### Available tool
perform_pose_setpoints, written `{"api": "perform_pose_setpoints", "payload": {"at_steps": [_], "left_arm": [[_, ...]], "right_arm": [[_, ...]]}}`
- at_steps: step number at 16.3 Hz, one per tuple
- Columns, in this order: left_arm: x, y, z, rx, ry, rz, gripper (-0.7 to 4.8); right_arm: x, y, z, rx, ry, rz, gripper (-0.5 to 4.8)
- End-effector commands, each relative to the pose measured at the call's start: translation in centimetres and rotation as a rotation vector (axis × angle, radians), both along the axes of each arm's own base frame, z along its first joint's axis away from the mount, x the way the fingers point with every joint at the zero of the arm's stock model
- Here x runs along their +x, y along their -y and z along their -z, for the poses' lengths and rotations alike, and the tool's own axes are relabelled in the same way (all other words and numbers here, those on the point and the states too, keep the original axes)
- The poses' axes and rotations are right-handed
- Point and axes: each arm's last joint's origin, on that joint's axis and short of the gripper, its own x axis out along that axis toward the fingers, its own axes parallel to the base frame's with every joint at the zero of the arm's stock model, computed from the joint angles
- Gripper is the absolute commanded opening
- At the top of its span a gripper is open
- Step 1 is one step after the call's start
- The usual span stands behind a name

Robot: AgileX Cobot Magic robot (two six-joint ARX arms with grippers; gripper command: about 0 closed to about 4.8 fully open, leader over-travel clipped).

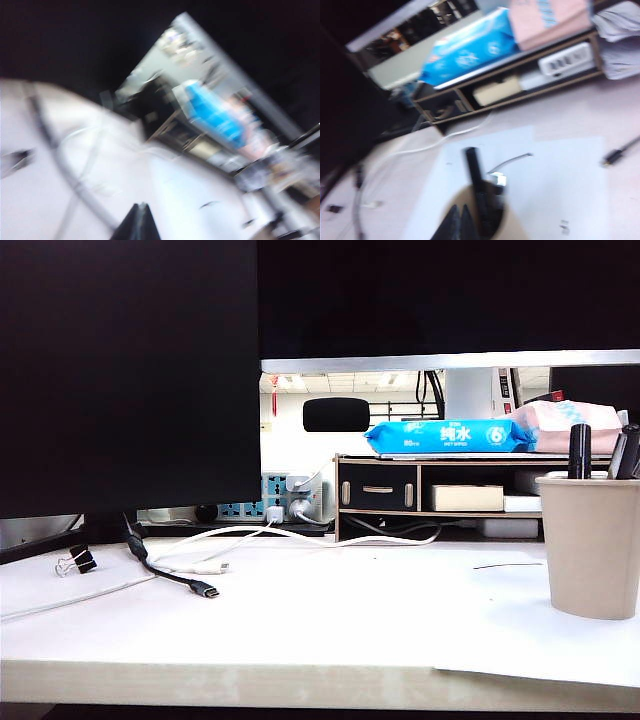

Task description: Pick up the marker from the paper cup and put it on the table.

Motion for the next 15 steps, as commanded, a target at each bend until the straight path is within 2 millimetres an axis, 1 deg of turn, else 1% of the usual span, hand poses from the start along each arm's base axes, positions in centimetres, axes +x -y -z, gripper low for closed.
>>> {"api": "perform_pose_setpoints", "payload": {"at_steps": [1,2,3,4,6,8,9,10,12,13,15], "left_arm": [[-0.7,0.0,-2.7,-0.049,0.086,0.010,-0.05],[-1.2,0.0,-4.2,-0.052,0.133,0.008,-0.05],[-1.6,0.0,-5.5,-0.051,0.171,0.008,-0.05],[-1.9,0.0,-6.3,-0.051,0.196,0.007,-0.05],[-2.9,-0.1,-8.9,-0.054,0.265,-0.008,-0.05],[-3.0,0.0,-11.4,-0.028,0.283,0.027,-0.05],[-2.6,0.1,-12.7,-0.008,0.274,0.057,-0.05],[-1.6,0.3,-14.6,0.040,0.254,0.118,-0.05],[1.0,0.6,-16.6,0.101,0.203,0.208,-0.05],[3.2,0.7,-17.6,0.127,0.147,0.262,-0.05],[5.7,1.3,-17.8,0.150,0.096,0.318,-0.05]], "right_arm": [[-0.5,-0.2,-0.3,0.110,-0.066,-0.048,-0.02],[-0.6,-0.3,0.0,0.120,-0.110,-0.088,-0.03],[-0.6,-0.3,0.3,0.124,-0.138,-0.086,-0.03],[-0.6,-0.3,0.3,0.124,-0.134,-0.091,-0.03],[-0.6,-0.4,0.2,0.126,-0.128,-0.109,-0.03],[-0.5,-0.4,0.2,0.129,-0.133,-0.130,-0.03],[-0.5,-0.4,0.2,0.128,-0.132,-0.131,-0.03],[-0.5,-0.4,0.2,0.129,-0.132,-0.127,-0.03],[-0.4,-0.4,0.4,0.155,-0.168,-0.136,-0.03],[-0.1,-0.5,0.5,0.165,-0.197,-0.164,-0.03],[0.2,-0.6,0.5,0.177,-0.233,-0.193,-0.03]]}}
